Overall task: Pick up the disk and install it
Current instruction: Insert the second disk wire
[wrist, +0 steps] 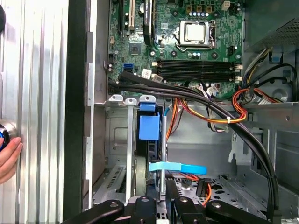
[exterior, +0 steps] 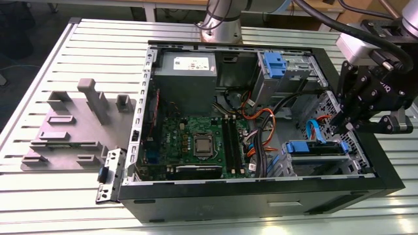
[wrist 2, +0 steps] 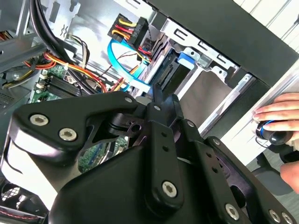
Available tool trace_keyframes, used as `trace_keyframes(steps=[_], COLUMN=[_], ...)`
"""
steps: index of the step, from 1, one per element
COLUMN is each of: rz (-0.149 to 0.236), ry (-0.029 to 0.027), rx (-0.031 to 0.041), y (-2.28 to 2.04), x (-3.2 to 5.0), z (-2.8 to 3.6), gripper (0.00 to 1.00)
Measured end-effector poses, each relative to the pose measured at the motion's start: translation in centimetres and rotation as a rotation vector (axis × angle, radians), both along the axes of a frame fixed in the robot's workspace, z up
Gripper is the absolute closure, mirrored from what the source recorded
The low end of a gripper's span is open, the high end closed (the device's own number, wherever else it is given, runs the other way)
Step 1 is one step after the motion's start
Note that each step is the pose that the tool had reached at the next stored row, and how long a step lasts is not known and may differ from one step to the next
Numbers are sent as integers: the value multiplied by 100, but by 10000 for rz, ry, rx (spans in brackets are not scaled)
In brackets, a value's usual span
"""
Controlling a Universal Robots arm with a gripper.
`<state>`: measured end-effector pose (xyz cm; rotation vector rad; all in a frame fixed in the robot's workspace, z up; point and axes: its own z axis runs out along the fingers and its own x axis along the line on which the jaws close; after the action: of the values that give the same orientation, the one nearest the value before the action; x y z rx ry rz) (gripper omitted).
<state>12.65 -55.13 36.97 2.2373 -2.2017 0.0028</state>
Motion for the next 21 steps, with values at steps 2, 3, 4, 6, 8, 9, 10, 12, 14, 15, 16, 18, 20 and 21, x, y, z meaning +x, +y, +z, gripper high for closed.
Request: trace_keyframes(steps=[2,3,4,6,8,9,10,12,14,15,16,18,20,21], rz=[12,19,24,37,44,44,45,44,45,46,47,49,51,52], ry=[0,0,0,0,0,0,0,0,0,0,0,0,0,0], rx=[0,1,2,2,4,3,3,11,23,32,36,41,44,48], y=[17,26,34,50,52,52,52,52,53,54,54,57,61,63], x=[4,6,7,9,11,11,13,13,13,13,14,14,14,14], z=[-2,-4,-6,-11,-14,-14,-15,-15,-15,-16,-16,-18,-18,-20], gripper=[77,77,77,77,77,77,77,77,77,77,77,77,77,77])
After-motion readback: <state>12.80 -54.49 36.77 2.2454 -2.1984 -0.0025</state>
